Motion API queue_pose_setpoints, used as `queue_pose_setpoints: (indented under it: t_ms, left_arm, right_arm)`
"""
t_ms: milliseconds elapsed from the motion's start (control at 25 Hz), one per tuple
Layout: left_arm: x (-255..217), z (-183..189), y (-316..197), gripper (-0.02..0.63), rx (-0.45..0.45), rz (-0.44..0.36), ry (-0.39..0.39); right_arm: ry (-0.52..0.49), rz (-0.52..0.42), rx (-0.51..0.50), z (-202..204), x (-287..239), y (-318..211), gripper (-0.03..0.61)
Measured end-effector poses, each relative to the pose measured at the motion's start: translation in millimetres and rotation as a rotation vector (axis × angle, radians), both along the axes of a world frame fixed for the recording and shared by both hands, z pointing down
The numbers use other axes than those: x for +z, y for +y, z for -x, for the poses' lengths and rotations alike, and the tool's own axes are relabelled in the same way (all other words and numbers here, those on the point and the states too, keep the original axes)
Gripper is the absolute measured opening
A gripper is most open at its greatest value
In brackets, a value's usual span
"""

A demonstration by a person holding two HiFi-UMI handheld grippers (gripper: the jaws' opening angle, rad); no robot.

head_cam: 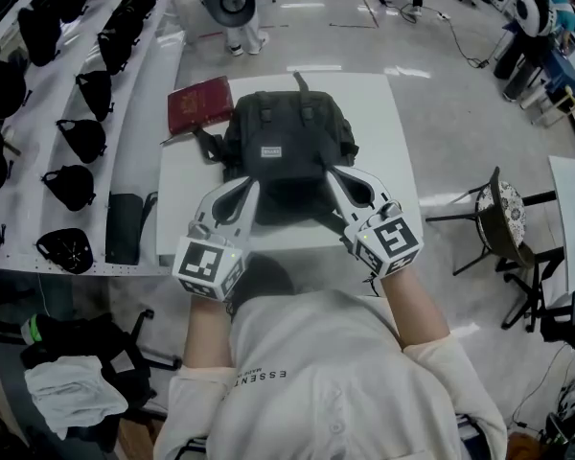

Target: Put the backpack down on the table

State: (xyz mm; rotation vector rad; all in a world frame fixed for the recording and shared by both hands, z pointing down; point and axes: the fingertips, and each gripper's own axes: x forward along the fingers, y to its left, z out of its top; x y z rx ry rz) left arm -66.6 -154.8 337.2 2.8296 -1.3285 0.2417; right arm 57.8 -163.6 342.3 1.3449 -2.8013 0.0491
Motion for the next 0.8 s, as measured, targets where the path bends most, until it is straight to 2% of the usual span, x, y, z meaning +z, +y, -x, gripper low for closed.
queue_pose_setpoints:
  t_ms: [120, 440, 800]
  left_arm:
    - [0.2, 3.6, -3.4, 0.003, -0.008, -0.003, -0.018]
    - [-3.0, 8.0, -1.7, 0.003, 0.006, -0.011, -0.015]
    - [-1.9, 4.9, 2.0, 0.003, 0.017, -0.010, -0.038]
  right_arm:
    - [0.010, 0.002, 0.013, -1.3, 0.3, -1.2, 0.014]
    - [-0.044, 0.017, 0.044, -5.5, -6.4, -3.2, 0.014]
    - [-0.018, 0.004, 0.054, -7.6, -7.6, -0.9, 0.014]
